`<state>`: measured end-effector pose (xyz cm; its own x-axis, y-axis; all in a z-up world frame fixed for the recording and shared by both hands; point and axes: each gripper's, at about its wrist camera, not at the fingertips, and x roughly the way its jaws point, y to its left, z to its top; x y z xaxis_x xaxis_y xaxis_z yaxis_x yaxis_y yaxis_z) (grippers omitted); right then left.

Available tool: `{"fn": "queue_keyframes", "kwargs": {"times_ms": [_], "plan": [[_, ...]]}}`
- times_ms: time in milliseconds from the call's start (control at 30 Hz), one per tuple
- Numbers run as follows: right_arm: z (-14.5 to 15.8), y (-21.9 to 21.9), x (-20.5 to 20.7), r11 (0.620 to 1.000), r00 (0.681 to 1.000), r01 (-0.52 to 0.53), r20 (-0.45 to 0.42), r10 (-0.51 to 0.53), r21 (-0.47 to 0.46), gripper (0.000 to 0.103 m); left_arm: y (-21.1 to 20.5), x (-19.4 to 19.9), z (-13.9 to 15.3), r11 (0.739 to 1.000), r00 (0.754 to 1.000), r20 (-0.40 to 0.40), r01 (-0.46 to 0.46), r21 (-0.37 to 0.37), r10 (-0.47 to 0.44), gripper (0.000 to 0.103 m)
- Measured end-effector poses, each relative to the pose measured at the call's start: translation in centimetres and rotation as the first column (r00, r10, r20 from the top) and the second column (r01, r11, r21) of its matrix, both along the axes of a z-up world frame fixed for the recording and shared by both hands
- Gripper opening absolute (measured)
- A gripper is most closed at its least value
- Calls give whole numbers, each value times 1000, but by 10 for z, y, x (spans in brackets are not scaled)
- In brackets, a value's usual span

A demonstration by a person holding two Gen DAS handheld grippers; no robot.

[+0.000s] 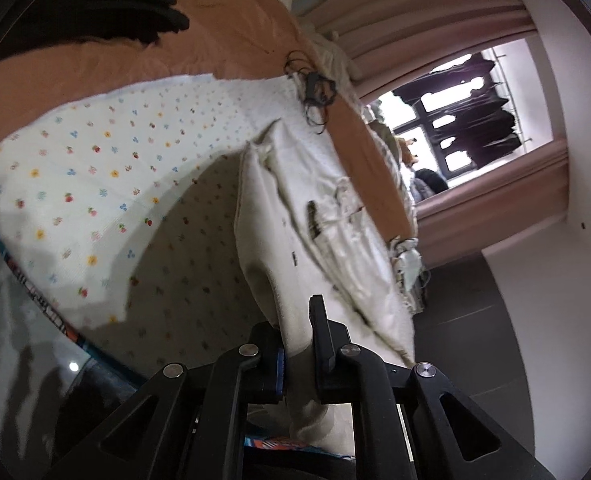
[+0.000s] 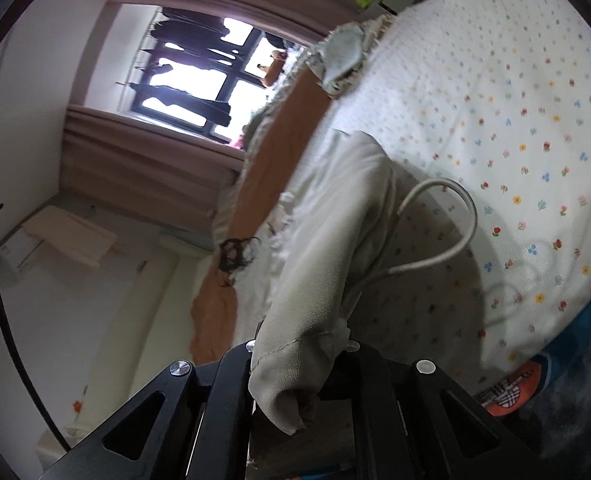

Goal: Fold large clothes

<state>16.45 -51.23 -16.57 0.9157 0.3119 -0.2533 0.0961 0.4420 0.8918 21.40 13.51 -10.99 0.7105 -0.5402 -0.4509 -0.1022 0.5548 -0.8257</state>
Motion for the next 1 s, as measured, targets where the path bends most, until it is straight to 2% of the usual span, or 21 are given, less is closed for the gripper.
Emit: {"fn": "queue_keyframes", "kwargs": {"times_ms": [400,667,833,1000], "plan": [[66,21,-70,999,990,-19,136,22,-25,8,21,-66,60,999,995,103,-9,-53,14,10],[110,37,-104,997,978,-30,206,43,-65,8,36,-103,99,997,981,189,-17,-77,31,10],[133,47,-115,994,966,-17,256,43,-103,8,45,-111,122,996,969,239,-36,-78,54,10],[142,52,-109,992,963,-4,269,38,-126,8,49,-101,124,996,968,247,-33,-84,53,10]]}}
